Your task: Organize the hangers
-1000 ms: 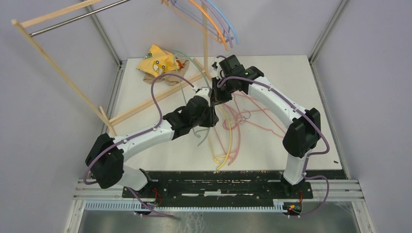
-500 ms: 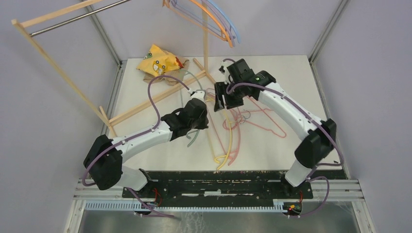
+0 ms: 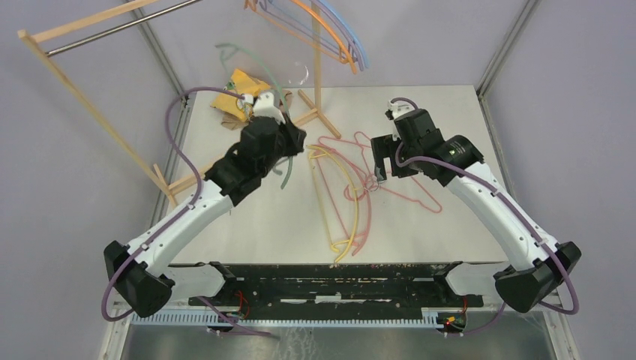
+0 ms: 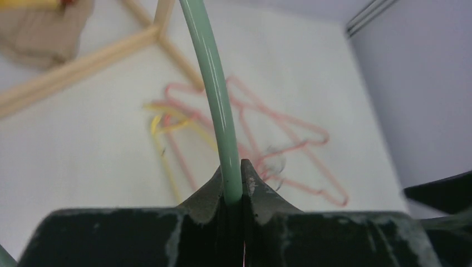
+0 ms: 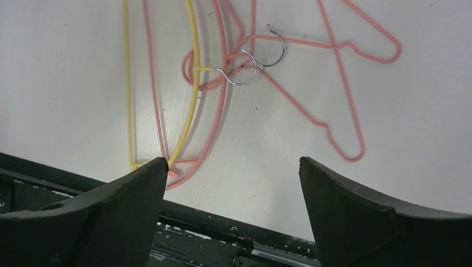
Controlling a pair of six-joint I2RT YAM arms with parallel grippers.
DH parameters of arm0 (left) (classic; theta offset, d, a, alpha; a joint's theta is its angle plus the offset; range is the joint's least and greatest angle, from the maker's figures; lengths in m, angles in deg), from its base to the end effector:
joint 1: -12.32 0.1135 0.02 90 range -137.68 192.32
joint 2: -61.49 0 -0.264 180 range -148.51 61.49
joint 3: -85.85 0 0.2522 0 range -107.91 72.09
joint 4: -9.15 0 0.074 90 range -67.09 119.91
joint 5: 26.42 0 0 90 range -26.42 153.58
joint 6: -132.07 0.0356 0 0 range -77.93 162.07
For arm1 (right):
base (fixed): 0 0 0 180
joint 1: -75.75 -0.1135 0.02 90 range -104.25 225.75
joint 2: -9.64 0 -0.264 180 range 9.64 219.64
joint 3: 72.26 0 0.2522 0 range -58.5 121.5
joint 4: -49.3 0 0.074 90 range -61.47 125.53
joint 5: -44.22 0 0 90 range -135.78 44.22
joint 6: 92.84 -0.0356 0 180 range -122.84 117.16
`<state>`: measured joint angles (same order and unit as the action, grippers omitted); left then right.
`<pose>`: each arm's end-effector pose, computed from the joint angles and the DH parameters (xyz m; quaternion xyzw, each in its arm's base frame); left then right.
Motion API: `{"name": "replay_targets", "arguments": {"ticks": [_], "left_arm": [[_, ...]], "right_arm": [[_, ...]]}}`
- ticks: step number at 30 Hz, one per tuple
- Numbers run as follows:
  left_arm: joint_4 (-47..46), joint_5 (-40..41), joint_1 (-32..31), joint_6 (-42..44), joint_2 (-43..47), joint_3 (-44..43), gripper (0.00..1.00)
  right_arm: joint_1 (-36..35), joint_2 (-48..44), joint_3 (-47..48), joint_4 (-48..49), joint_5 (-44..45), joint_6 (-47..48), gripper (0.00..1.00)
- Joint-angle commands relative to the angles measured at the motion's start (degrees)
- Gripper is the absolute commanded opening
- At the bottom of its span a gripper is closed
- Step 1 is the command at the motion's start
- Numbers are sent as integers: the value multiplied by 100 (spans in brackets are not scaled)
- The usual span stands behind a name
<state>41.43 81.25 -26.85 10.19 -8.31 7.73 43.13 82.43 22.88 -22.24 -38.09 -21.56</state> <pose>0.2216 -0.1666 0.3539 -0.0309 0.8322 -0.2081 0.5131 0.2102 0.1289 0.3789 -0.0899 0.9311 0.0940 0.3408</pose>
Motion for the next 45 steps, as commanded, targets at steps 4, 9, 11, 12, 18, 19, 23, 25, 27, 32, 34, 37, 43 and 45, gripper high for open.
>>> {"name": "replay_targets", "arguments": {"ticks": [4,9,11,12,18,19,23,25,27,32,34,37,43,45], "left_arm": [[-2033,-722,626,51,-228,-1554,3],[-2453,-1241,991,-190,-993,-2205,3],[-2448,-1336,1022,-200,-1293,-2523,3],[-2450,-1389,1040,-218,-1429,-2663,3],[-2610,-1411,1085,-362,-1930,-3171,3],[-2653,-1401,1095,-383,-1977,-3197,3],[-2844,-1395,1160,-524,-2149,-3237,3],[-2959,-1413,1209,-620,-2222,-3265,3],[-2971,-1398,1253,-688,-2350,-3376,3],[-2834,-1197,1344,-810,-2686,-3861,3],[-2748,-1051,1347,-803,-2807,-4038,3],[-2669,-892,1359,-798,-2960,-4255,3],[-2489,-536,1389,-956,-3141,-4427,3],[-2338,-437,1392,-994,-3241,-4587,3]], "right_arm": [[156,418,58,252,366,220,96],[322,705,309,289,312,331,96],[412,775,418,301,262,350,96],[454,806,468,310,234,352,96],[696,909,641,313,108,411,96],[744,924,642,318,99,413,96],[842,1006,659,327,15,411,96],[875,1058,678,344,-32,398,96],[903,1125,721,341,-79,392,96],[940,1314,903,299,-176,395,96],[960,1363,967,294,-188,403,96],[1014,1447,1081,260,-216,404,96],[1063,1506,1154,223,-289,404,96],[1085,1518,1135,223,-306,404,96]]}}
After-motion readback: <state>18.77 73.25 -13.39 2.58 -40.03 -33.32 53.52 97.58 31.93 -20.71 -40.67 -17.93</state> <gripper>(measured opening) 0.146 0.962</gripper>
